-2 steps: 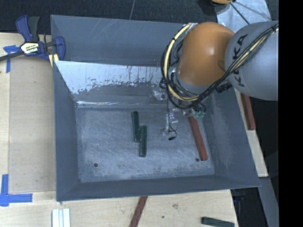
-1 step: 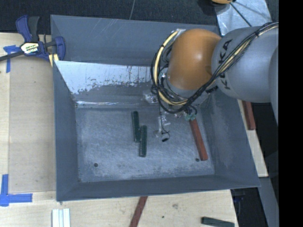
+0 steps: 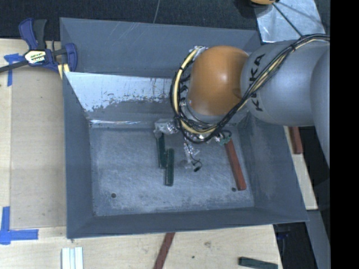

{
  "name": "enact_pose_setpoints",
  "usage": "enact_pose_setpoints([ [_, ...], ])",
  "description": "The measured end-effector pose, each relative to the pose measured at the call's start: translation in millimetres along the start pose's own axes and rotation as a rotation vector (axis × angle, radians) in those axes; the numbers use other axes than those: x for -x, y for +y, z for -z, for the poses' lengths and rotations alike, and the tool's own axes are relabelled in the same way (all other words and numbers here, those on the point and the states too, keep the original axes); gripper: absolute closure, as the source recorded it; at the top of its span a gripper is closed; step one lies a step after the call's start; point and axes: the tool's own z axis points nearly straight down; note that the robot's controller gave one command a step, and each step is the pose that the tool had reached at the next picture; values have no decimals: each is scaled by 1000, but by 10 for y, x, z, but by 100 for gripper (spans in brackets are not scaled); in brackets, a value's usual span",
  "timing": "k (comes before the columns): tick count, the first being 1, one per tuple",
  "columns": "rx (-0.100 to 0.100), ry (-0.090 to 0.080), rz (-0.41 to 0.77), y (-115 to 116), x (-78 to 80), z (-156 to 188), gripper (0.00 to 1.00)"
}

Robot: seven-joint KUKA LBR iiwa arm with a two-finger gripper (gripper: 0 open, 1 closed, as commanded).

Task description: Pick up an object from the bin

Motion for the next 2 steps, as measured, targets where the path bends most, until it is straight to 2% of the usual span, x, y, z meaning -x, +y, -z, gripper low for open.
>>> enact_pose_setpoints([
  [1, 0, -5, 14, 303, 186, -293, 100],
  [2, 0, -5, 13, 302, 186, -293, 100],
])
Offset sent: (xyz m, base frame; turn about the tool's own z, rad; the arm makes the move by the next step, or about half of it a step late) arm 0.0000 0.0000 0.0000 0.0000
